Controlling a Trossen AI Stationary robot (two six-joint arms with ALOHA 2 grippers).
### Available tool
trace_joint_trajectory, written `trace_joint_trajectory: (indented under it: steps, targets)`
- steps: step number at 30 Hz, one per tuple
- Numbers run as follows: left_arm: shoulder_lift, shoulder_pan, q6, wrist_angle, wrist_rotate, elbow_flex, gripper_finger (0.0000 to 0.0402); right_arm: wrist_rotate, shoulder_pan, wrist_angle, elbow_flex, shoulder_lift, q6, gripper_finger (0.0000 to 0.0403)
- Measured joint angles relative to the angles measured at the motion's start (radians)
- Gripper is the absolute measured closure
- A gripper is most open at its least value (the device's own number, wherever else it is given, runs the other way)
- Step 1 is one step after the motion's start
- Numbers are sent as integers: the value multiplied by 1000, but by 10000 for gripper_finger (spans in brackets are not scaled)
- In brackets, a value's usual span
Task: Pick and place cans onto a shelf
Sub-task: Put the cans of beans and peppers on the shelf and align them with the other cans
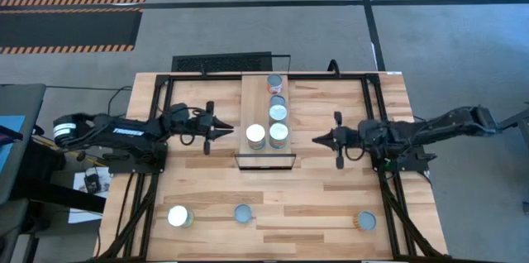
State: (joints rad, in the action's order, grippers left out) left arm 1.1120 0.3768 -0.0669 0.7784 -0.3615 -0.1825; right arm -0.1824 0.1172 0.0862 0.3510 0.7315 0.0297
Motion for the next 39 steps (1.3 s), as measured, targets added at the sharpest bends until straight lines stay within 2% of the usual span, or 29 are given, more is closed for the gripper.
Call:
trace_joint_trajectory:
  steps: [7,15,18,26,33,39]
  targets:
    - [-157,-19,24,-2,8,63,356,-205,320,-437,182,76,-366,400]
    - [-256,-18,47,-6,40,120,356,-210,629,-772,378,305,-888,400]
    - [-264,-18,49,-21,52,121,356,-180,721,-864,464,414,-1046,396]
    - [-264,-18,49,-32,68,121,356,6,901,-1004,668,657,-1384,383]
    - [-264,-18,62,-33,74,121,356,139,992,-1035,756,813,-1594,309]
    - [-263,-18,71,-39,88,121,356,163,1016,-1035,759,897,-1601,250]
